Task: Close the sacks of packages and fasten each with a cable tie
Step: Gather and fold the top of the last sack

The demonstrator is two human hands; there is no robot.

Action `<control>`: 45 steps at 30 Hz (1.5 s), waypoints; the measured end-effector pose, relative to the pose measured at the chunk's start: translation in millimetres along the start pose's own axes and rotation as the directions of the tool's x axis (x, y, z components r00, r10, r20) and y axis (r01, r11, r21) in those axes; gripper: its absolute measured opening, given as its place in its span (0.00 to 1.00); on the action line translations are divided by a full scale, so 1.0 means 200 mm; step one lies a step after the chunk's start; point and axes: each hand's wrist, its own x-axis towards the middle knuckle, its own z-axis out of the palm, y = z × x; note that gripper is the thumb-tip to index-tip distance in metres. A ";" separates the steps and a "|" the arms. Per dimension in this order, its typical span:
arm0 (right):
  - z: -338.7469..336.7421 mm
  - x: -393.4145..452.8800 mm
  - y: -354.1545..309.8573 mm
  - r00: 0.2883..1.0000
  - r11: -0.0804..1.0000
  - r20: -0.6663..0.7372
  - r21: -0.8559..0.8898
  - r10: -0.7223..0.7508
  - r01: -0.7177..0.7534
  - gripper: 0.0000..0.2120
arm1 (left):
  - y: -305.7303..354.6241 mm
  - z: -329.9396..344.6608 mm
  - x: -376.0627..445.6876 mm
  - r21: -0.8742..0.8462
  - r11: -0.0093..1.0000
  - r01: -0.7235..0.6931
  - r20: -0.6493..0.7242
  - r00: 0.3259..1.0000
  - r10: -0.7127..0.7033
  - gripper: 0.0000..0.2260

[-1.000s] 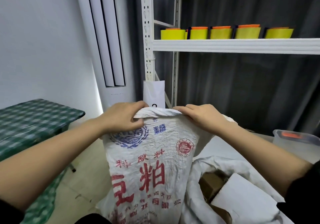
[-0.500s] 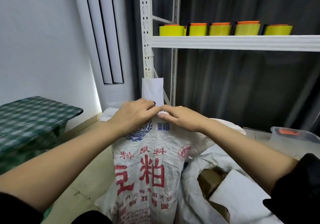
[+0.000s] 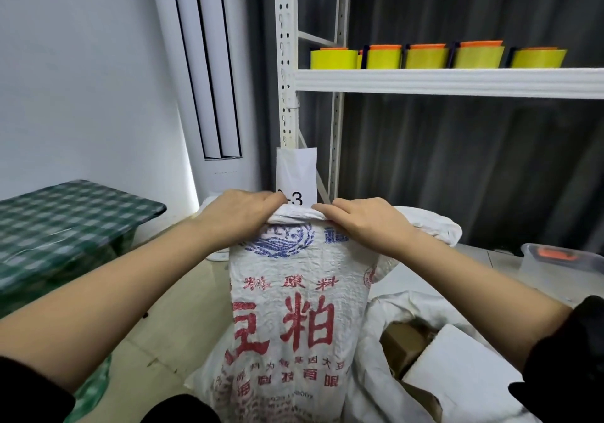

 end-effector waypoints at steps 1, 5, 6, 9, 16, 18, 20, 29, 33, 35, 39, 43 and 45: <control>0.01 -0.01 0.01 1.000 1.000 -0.016 -0.014 -0.011 0.011 0.29 | 0.01 0.00 0.00 -0.063 0.998 0.018 0.007 1.000 -0.018 0.18; 0.06 -0.05 0.04 0.994 0.995 -0.076 -0.073 -0.075 0.069 0.35 | 0.05 0.00 0.00 -0.303 0.948 0.102 0.045 0.995 -0.092 0.23; 0.07 -0.05 0.05 0.995 0.994 -0.071 -0.086 -0.075 0.069 0.35 | 0.04 0.00 0.01 -0.361 0.923 0.135 0.066 0.991 -0.119 0.21; 0.05 -0.04 0.03 0.999 0.999 0.007 0.009 0.042 -0.042 0.21 | 0.03 -0.01 0.02 -0.495 0.851 0.179 0.064 0.983 -0.170 0.13; 0.00 0.16 -0.12 0.826 0.619 0.533 0.591 0.182 -0.518 0.15 | 0.10 0.02 0.02 -0.298 0.954 0.017 -0.176 0.982 -0.072 0.11; 0.01 0.15 -0.14 0.865 0.660 0.466 0.593 0.187 -0.462 0.11 | 0.08 0.02 0.01 -0.312 0.947 0.072 -0.064 0.993 -0.097 0.12; 0.02 0.13 -0.15 0.907 0.718 0.375 0.575 0.194 -0.392 0.07 | 0.03 0.02 -0.01 -0.318 0.931 0.181 0.143 0.980 -0.141 0.14; 0.03 0.01 -0.11 0.988 0.941 0.080 0.303 0.132 -0.150 0.15 | -0.02 0.00 -0.04 -0.243 0.944 0.223 0.245 0.956 -0.162 0.14; 0.06 -0.08 -0.08 0.988 0.988 0.077 0.072 0.134 -0.139 0.17 | -0.03 0.00 -0.08 -0.450 0.827 0.336 0.374 0.912 -0.167 0.10; 0.07 -0.11 -0.08 0.982 0.987 0.109 0.017 0.155 -0.158 0.22 | -0.01 0.02 -0.09 -0.532 0.775 0.341 0.383 0.913 -0.139 0.07; 0.09 -0.09 -0.12 0.967 0.973 0.133 0.040 0.219 -0.226 0.15 | -0.01 0.00 -0.08 -0.623 0.711 0.327 0.336 0.932 -0.134 0.05; 0.08 -0.08 -0.12 0.946 0.945 0.188 0.143 0.265 -0.294 0.10 | -0.01 -0.02 -0.09 -0.592 0.756 0.278 0.322 0.942 -0.095 0.08; 0.07 -0.06 -0.12 0.920 0.918 0.236 0.174 0.311 -0.355 0.08 | 0.00 -0.02 -0.09 -0.528 0.815 0.240 0.315 0.946 -0.075 0.09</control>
